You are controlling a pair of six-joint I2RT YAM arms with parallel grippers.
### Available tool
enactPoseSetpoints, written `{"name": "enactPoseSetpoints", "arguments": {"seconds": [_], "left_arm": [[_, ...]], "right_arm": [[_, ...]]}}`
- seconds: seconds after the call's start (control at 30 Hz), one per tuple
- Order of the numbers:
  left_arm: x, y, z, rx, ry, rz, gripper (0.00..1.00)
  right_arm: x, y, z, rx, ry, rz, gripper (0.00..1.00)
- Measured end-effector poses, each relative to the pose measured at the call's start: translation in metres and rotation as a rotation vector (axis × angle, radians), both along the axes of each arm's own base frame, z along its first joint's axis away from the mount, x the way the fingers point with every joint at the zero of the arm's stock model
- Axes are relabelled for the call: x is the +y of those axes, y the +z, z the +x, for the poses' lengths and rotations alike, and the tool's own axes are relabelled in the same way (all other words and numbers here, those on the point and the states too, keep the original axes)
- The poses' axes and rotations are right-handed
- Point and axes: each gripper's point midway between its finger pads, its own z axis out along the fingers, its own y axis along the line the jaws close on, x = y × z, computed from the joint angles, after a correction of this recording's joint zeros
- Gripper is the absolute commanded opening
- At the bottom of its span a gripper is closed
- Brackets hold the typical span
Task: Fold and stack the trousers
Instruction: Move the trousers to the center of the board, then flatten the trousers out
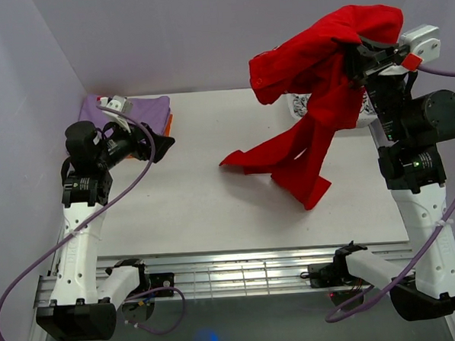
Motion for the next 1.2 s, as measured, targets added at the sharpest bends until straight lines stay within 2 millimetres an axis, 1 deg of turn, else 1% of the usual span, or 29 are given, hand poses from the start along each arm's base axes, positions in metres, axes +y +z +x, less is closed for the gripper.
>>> {"name": "enactPoseSetpoints", "arguments": {"seconds": [0.07, 0.1, 0.17, 0.23, 0.3, 0.37, 0.43, 0.5, 0.53, 0.57, 0.63, 0.67, 0.7, 0.73, 0.77, 0.8, 0.83, 0.87, 0.9, 0.93, 0.97, 1.0, 1.03, 1.07, 1.1, 1.13, 1.2], "left_arm": [[0.001, 0.000, 0.002, -0.008, 0.007, 0.001, 0.98], [0.002, 0.000, 0.003, -0.008, 0.013, 0.000, 0.98], [0.005, 0.000, 0.006, -0.010, 0.040, -0.003, 0.98], [0.008, 0.000, 0.009, -0.008, 0.071, -0.010, 0.98], [0.014, 0.000, 0.012, -0.001, 0.115, -0.009, 0.98], [0.021, 0.000, 0.016, 0.022, 0.163, 0.001, 0.98], [0.030, 0.006, 0.023, 0.035, 0.220, 0.015, 0.98], [0.039, 0.011, 0.028, 0.037, 0.271, 0.035, 0.98], [0.042, 0.010, 0.029, 0.041, 0.289, 0.044, 0.98], [0.046, 0.009, 0.030, 0.050, 0.310, 0.054, 0.98], [0.052, 0.001, 0.029, 0.077, 0.340, 0.078, 0.98], [0.054, -0.005, 0.028, 0.096, 0.349, 0.090, 0.98], [0.056, -0.013, 0.027, 0.124, 0.354, 0.109, 0.98], [0.060, -0.022, 0.026, 0.153, 0.357, 0.126, 0.98], [0.062, -0.028, 0.026, 0.174, 0.352, 0.139, 0.98], [0.064, -0.035, 0.026, 0.194, 0.347, 0.156, 0.98], [0.065, -0.044, 0.025, 0.211, 0.324, 0.174, 0.98], [0.058, -0.074, 0.022, 0.291, 0.247, 0.202, 0.98], [0.053, -0.099, 0.023, 0.365, 0.191, 0.210, 0.97], [0.049, -0.117, 0.024, 0.417, 0.154, 0.218, 0.95], [0.049, -0.131, 0.027, 0.453, 0.138, 0.226, 0.95], [0.052, -0.164, 0.033, 0.525, 0.126, 0.259, 0.95], [0.057, -0.189, 0.034, 0.587, 0.131, 0.287, 0.95], [0.067, -0.211, 0.033, 0.637, 0.167, 0.337, 0.94], [0.074, -0.217, 0.033, 0.652, 0.190, 0.363, 0.94], [0.078, -0.220, 0.034, 0.657, 0.200, 0.372, 0.94], [0.087, -0.230, 0.031, 0.682, 0.223, 0.383, 0.94]], "right_arm": [[-0.005, -0.004, 0.002, -0.005, -0.038, -0.024, 0.08], [-0.004, -0.008, 0.002, -0.007, -0.037, -0.042, 0.08], [0.006, -0.021, 0.003, 0.004, 0.011, -0.080, 0.08], [0.024, -0.041, 0.011, 0.040, 0.096, -0.121, 0.08], [0.048, -0.068, 0.022, 0.097, 0.216, -0.148, 0.08], [0.076, -0.104, 0.040, 0.193, 0.342, -0.164, 0.08], [0.109, -0.146, 0.061, 0.309, 0.457, -0.170, 0.08], [0.146, -0.197, 0.076, 0.447, 0.558, -0.180, 0.08], [0.171, -0.228, 0.078, 0.528, 0.614, -0.192, 0.15], [0.189, -0.250, 0.074, 0.581, 0.657, -0.206, 0.25], [0.223, -0.287, 0.058, 0.674, 0.739, -0.243, 0.74], [0.249, -0.313, 0.034, 0.746, 0.822, -0.290, 0.84], [0.265, -0.319, 0.013, 0.772, 0.894, -0.311, 0.87], [0.273, -0.318, -0.007, 0.766, 0.956, -0.356, 0.89], [0.271, -0.314, -0.013, 0.766, 0.966, -0.381, 0.93], [0.260, -0.305, -0.009, 0.761, 0.945, -0.395, 0.96], [0.239, -0.300, 0.000, 0.758, 0.912, -0.401, 0.96], [0.170, -0.285, 0.038, 0.756, 0.737, -0.364, 0.94], [0.106, -0.281, 0.069, 0.768, 0.571, -0.325, 0.90], [0.069, -0.288, 0.084, 0.793, 0.469, -0.318, 0.83], [0.054, -0.300, 0.091, 0.820, 0.421, -0.337, 0.79], [0.043, -0.330, 0.098, 0.891, 0.387, -0.379, 0.75], [0.040, -0.367, 0.106, 0.982, 0.385, -0.420, 0.74], [0.034, -0.428, 0.114, 1.121, 0.385, -0.487, 0.74], [0.029, -0.463, 0.114, 1.199, 0.391, -0.526, 0.74], [0.025, -0.485, 0.112, 1.238, 0.392, -0.564, 0.74], [0.018, -0.512, 0.111, 1.263, 0.376, -0.639, 0.74]]}}
